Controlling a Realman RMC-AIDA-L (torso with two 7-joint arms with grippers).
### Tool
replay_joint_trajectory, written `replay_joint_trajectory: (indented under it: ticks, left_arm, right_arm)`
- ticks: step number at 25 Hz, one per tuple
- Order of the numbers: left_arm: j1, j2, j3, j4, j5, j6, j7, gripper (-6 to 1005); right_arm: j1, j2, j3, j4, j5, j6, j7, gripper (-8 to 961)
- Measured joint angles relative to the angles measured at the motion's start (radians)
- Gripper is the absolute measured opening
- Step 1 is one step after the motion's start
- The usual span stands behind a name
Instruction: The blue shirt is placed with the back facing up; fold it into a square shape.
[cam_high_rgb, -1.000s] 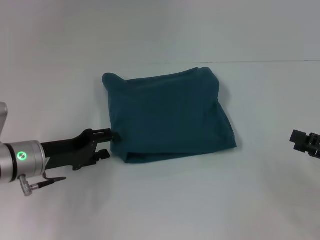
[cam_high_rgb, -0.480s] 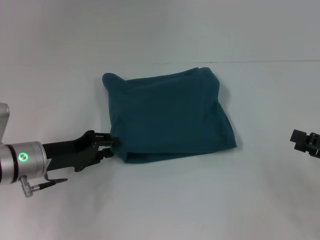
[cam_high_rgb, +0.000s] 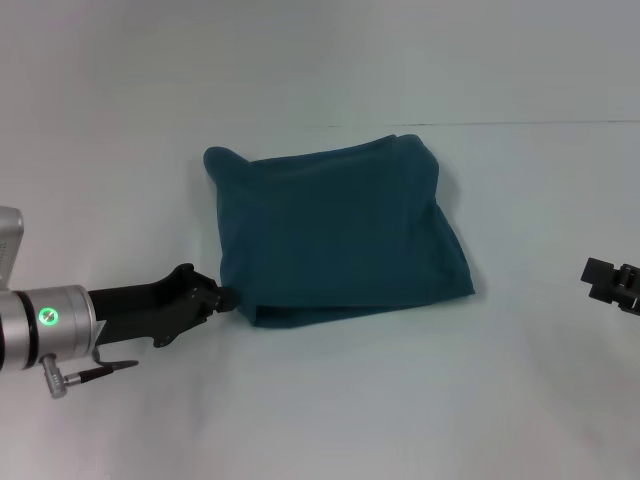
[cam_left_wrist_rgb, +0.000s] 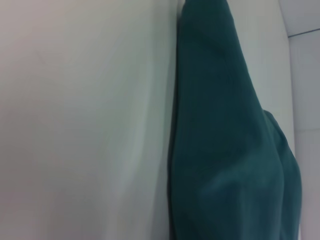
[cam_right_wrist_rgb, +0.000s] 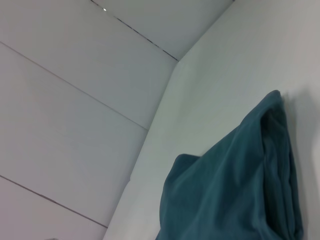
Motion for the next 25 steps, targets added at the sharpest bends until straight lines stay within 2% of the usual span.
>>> replay_joint_trajectory:
  ticks: [3,6,9,13,25]
  left_arm:
    - [0.008,0.011,-0.012,0.016,0.006,0.067,0.011,64]
    - [0.029,0.027,-0.067,0.032,0.014,0.136,0.035,3]
    - [0.039,0.042,-0.13,0.031,0.054,0.188,0.058,10]
    - [0.026,0.056,-0.165,0.026,0.123,0.222,0.075,20]
    - [0.016,0.071,-0.213,0.035,0.198,0.201,0.113,49]
  right_arm:
    - [0.0,0.0,0.001,0.0,0.0,0.0,0.0,898]
    - [0.0,0.0,0.002,0.0,0.0,-0.001,0.0,898]
    - [0.0,0.0,0.002,0.0,0.0,-0.001,0.0,898]
    - [0.004,0.003,0.001,0.0,0.0,0.0,0.0,897]
    - [0.003,0.004,-0.007,0.0,0.0,-0.004,0.0,899]
